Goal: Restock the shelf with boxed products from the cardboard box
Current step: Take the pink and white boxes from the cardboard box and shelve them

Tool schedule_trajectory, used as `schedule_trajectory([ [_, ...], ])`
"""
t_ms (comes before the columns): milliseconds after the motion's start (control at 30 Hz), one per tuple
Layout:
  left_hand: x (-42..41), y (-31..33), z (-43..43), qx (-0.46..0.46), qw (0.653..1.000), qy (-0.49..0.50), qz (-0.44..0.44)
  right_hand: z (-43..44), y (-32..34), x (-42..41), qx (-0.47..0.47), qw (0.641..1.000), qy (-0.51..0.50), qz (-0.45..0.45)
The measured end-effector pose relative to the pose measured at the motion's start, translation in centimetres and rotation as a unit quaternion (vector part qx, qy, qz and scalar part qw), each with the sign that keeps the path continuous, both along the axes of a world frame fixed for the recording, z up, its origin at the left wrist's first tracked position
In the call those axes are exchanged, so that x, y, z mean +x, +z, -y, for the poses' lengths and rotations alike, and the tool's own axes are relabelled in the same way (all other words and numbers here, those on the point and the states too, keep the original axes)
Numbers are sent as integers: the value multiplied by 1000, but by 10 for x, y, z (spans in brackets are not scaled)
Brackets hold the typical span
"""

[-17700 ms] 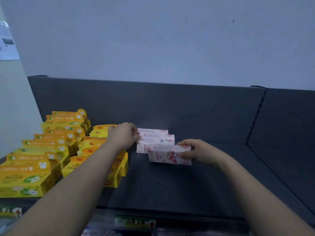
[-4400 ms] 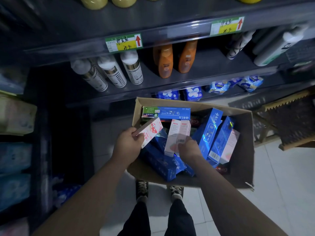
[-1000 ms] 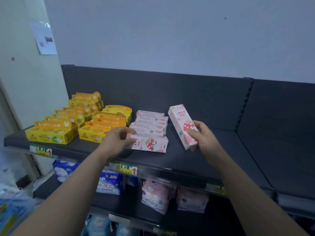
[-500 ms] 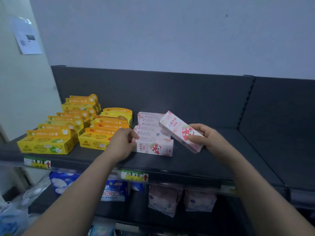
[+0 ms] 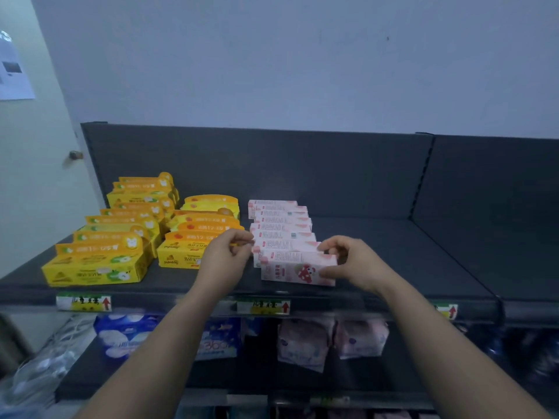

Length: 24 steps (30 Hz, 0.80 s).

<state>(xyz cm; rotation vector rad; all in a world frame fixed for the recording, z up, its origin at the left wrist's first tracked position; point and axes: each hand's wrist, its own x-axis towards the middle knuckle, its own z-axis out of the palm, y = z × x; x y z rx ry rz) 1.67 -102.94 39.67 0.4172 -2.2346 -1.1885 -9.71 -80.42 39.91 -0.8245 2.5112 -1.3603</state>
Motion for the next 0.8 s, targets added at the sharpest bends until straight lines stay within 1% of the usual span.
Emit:
schedule_trajectory([
  [100, 7, -2, 0, 24, 1000, -2, -5, 7, -10, 0, 5, 998, -42, -38],
  [200, 14, -6, 0, 37, 999, -14, -20, 9, -17, 3, -4, 996, -71, -51],
  [300, 18, -10, 0, 56, 997, -26, -39, 10, -21, 13, 16, 994, -87, -69],
  [433, 20, -16, -11, 49, 995, -61, -61, 0, -23, 31, 6, 985, -144, -94],
  [633, 1, -18, -62, 62, 982, -155, -88, -58, -31, 66, 35, 967, -204, -147],
  [733, -9, -19, -103, 38, 973, -214, -81, -103, -36, 89, 71, 958, -238, -141],
  [800, -15, -23, -133, 37, 965, -249, -68, -134, -42, 102, 92, 950, -264, -139],
])
